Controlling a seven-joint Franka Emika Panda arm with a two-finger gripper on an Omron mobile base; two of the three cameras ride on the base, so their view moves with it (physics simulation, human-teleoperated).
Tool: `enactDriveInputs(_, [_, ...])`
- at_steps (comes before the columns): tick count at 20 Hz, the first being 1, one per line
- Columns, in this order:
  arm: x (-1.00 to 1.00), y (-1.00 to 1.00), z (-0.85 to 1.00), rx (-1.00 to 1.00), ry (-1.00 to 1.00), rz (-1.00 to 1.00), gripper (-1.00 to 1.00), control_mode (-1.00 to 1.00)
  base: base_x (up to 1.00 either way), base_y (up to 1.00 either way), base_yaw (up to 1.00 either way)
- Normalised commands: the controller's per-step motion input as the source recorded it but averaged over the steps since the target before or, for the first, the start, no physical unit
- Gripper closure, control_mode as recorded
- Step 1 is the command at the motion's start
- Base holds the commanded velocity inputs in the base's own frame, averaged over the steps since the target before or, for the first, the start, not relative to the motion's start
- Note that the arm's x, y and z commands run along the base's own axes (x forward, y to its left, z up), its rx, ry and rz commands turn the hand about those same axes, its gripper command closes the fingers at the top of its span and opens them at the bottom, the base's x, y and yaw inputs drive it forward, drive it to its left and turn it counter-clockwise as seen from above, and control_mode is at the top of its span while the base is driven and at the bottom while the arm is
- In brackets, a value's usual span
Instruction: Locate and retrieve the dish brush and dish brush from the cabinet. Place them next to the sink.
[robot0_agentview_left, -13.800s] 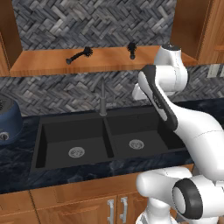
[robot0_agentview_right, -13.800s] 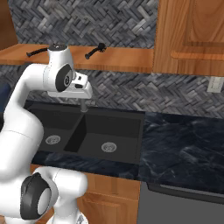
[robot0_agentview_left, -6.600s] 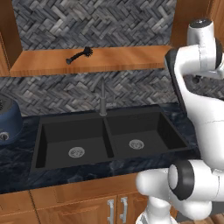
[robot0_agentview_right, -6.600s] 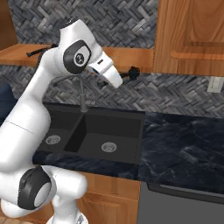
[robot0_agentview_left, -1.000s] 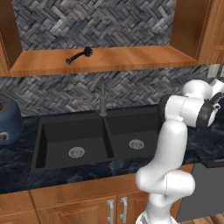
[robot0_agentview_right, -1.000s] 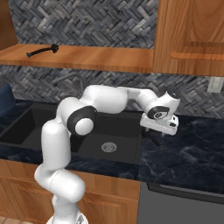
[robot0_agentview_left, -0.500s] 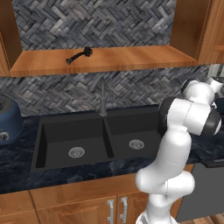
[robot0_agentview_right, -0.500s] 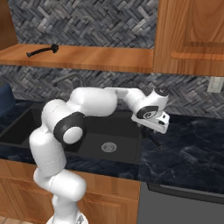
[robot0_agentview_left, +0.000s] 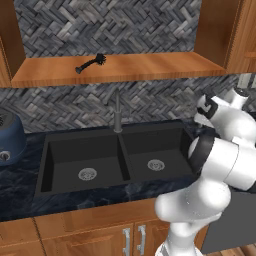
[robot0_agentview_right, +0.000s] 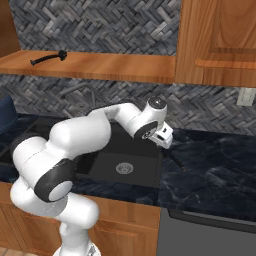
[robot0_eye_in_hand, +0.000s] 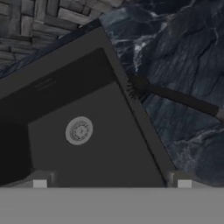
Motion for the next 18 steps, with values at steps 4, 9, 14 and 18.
enactDriveInputs(4, [-0.09,0.81,0.66,-0.05,-0.10,-0.09,-1.00,-1.00,0.00,0.00,0.00])
enactDriveInputs(9, [-0.25,0.79,0.66,-0.07,-0.03,-0.02,-1.00,-1.00,0.00,0.00,0.00])
enactDriveInputs(14, [-0.32,0.80,0.62,-0.09,0.00,0.00,-1.00,-1.00,0.00,0.00,0.00])
enactDriveInputs(18, [-0.24,0.65,0.72,-0.04,0.00,0.00,-1.00,-1.00,0.00,0.00,0.00])
